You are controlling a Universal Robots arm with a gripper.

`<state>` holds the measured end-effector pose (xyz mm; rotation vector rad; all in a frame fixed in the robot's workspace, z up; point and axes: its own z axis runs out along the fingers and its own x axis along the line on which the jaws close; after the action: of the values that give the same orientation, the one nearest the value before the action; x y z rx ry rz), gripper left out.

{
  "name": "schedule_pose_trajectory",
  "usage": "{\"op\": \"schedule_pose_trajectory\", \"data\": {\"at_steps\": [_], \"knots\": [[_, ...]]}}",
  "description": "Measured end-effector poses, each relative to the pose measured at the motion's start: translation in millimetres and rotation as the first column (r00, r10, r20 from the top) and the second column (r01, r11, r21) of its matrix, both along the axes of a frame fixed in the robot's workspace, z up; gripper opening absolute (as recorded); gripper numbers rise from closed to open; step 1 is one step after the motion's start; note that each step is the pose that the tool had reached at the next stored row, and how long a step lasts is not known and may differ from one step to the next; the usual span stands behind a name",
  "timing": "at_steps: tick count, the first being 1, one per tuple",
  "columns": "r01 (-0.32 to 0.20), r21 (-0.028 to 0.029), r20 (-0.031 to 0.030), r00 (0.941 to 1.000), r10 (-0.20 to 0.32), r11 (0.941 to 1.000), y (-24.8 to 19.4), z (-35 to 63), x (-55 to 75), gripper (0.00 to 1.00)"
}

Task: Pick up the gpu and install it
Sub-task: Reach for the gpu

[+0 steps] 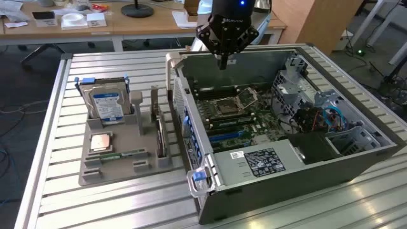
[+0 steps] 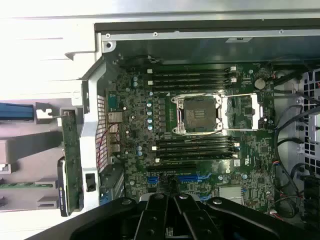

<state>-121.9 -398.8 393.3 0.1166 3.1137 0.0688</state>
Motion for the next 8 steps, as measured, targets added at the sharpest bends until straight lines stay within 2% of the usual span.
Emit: {"op": "schedule_pose_trajectory", "data": {"at_steps": [8], "knots": [[0.000,0.0000,0.0000,1.0000,0.000,1.0000,0.0,0.0,0.0,0.11]]}}
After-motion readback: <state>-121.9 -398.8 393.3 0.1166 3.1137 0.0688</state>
